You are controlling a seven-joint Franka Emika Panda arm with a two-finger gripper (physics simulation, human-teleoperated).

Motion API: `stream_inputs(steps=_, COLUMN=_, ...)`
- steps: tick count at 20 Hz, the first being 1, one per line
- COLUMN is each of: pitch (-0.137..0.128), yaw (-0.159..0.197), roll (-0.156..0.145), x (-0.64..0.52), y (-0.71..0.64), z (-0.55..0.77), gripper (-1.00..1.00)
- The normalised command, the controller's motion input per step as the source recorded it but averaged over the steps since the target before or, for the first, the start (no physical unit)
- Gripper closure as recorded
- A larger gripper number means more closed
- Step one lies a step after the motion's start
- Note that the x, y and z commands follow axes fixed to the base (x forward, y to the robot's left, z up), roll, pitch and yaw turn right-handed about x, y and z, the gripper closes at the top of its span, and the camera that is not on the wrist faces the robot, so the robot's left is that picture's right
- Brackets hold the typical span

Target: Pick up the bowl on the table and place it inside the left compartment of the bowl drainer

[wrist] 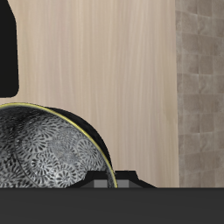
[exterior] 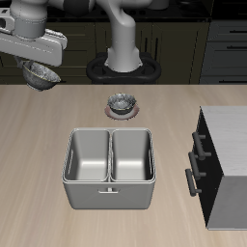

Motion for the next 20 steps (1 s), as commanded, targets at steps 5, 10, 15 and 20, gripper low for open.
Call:
stream_inputs(steps=5, pitch=-0.032, yaw=0.004, roll=-0.011, x=-0.05, y=0.27, z=0.20, gripper=1.00)
stream_inputs(steps=10, pitch=-0.013, yaw=0.020, roll=0.014, x=0.03, y=0.29, z=0.11, gripper=1.00)
stream_inputs(steps=15, pitch=-0.023, yaw=0.002, roll=0.019, x=0.01, y=0.39, z=0.19, gripper=1.00)
stream_inputs(steps=20, pitch=-0.023, yaw=0.008, roll=0.055, x=0.01, y=0.40, z=0.19, gripper=1.00)
